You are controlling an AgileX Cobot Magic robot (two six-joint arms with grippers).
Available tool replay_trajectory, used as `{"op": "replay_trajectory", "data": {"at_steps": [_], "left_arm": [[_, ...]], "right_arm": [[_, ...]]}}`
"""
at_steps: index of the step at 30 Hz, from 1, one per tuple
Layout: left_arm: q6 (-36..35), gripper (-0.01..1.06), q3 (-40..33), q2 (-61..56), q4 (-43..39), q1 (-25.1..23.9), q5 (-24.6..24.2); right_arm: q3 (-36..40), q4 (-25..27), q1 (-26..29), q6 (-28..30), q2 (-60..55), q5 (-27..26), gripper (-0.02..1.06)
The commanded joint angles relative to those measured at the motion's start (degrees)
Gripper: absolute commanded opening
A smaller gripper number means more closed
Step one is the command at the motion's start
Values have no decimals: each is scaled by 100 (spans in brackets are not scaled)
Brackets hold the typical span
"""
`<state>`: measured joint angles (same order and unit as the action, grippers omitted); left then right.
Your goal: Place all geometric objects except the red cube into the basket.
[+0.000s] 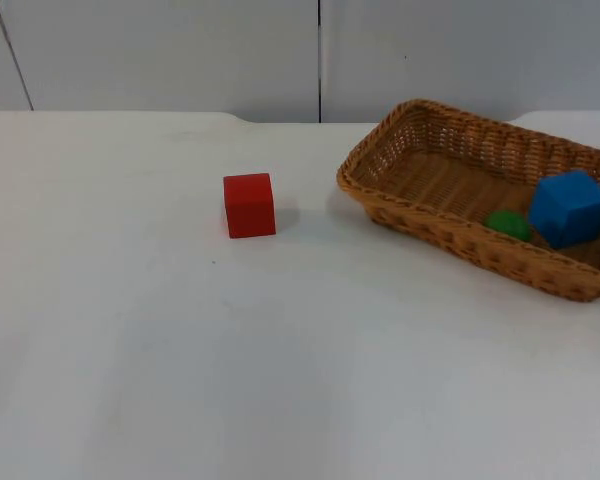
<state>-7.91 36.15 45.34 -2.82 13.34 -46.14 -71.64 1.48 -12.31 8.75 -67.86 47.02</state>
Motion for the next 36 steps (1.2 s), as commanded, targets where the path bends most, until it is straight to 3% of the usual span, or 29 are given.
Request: {"op": "replay_trajectory", "data": {"at_steps": [1,8,13,27,36], "left_arm": [[44,105,98,-329,-25,-10,-68],[78,105,111,-1650,-41,-10,-68],[168,105,111,-2513,-45,-10,-217],[791,105,-410,-4239,375,-10,-1032],[1023,105,-703,-4534,491,-10,-1677]], "right_arm": [[296,21,-39,72,359,-33,103],[1772,81,-39,95,1997,-652,103],[2380,413,-39,95,2884,-752,103],[3517,507,-39,331,4850,68,103],[3963,715,-39,331,5914,507,103]]}}
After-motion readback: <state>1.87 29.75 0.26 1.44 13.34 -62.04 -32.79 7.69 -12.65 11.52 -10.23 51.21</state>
